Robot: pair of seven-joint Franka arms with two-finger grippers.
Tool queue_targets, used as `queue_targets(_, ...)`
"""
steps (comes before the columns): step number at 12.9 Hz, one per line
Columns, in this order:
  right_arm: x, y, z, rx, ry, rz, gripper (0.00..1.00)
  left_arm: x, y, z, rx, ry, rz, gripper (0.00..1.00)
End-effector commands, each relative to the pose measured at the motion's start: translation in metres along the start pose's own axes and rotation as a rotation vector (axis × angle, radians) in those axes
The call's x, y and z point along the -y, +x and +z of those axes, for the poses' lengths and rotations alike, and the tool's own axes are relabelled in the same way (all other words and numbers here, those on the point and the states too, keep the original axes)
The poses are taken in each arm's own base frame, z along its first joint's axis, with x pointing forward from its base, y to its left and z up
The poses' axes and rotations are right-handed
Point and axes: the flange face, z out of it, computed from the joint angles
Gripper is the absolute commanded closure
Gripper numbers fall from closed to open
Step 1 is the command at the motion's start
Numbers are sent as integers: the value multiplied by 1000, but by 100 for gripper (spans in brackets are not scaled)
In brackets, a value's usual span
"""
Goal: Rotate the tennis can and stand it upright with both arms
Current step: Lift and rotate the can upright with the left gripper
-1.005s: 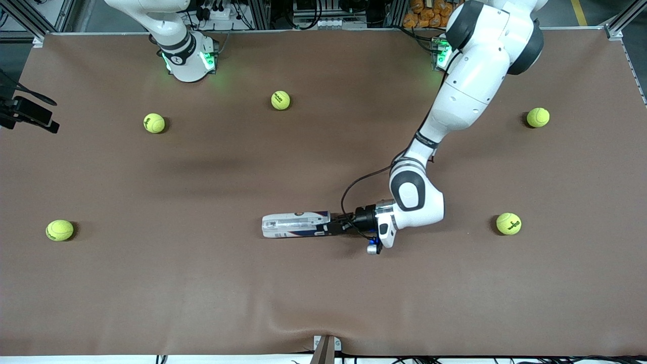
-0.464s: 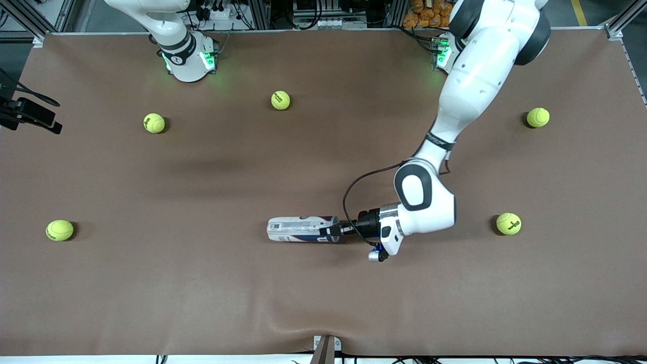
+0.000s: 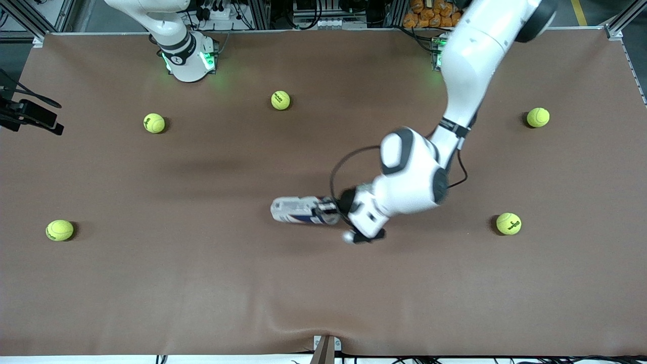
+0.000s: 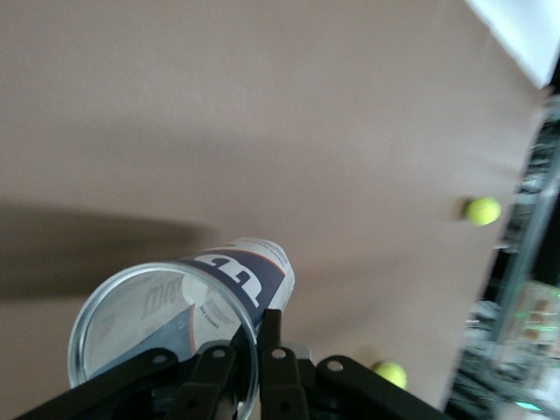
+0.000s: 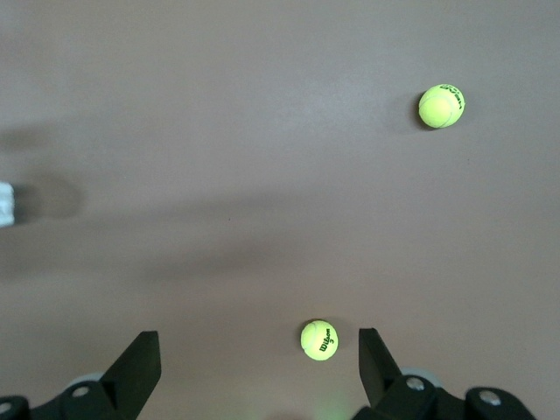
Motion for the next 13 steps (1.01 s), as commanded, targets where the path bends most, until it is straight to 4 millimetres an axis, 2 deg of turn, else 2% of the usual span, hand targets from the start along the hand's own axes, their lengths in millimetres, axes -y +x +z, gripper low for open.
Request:
queue_targets(1, 0, 0, -3, 3, -9, 6, 0, -52, -48, 2, -75, 196, 112, 100)
queue_targets(3, 0, 0, -3, 2, -9, 6, 0, -75, -73, 4, -73, 328, 240, 100)
queue_targets(6, 0, 0, -3, 2, -9, 6, 0, -87, -110, 14, -89, 524, 385, 100)
queue_targets(11, 1, 0, -3, 3, -9, 5, 0, -90, -136, 37, -155, 695, 501, 100)
queue_targets(13, 1, 0, -3, 2, -9, 5, 0, -86, -139, 46, -153, 716, 514, 100)
